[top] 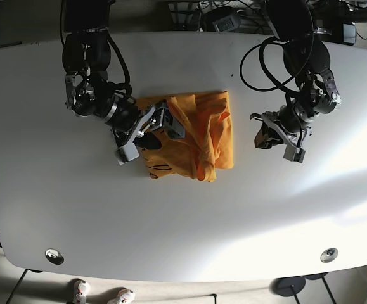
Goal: Fold the T-shirt properly
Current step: 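Lift the strip end with the right gripper and fold it toward the left gripper, then release the right gripper and withdraw it from the folded orange shirt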
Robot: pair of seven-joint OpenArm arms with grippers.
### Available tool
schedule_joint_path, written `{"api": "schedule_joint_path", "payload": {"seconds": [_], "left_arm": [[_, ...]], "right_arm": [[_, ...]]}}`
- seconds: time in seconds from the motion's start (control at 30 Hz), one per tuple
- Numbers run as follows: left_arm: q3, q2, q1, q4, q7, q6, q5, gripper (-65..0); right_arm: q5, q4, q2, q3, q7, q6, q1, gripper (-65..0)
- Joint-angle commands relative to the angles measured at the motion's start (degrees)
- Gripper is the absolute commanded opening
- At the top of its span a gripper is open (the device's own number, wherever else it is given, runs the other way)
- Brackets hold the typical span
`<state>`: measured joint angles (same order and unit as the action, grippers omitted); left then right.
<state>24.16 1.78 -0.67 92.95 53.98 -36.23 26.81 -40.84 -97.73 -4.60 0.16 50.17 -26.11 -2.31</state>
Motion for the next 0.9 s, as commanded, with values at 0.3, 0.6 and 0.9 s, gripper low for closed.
{"api": "schedule_joint_path", "payload": {"seconds": [0.3, 0.6, 0.9], "left_arm": [[6.4, 7.4, -1.0, 6.3, -1.4, -0.4, 1.5, -60.7], [3.7, 8.3, 1.0, 8.8, -1.4, -0.4, 1.5, -60.7], [-19.5, 7.5, 3.5, 12.2, -1.5, 0.1, 1.1, -60.7]], "right_arm": [[-1.1, 4.6, 5.8, -20.7, -1.4, -0.4, 3.0, -20.5], [-1.1, -1.0, 4.6, -11.0, -1.4, -0.4, 3.8, -20.5], [-1.1, 12.4, -0.4, 0.2, -1.5, -0.4, 15.4, -50.7]]}}
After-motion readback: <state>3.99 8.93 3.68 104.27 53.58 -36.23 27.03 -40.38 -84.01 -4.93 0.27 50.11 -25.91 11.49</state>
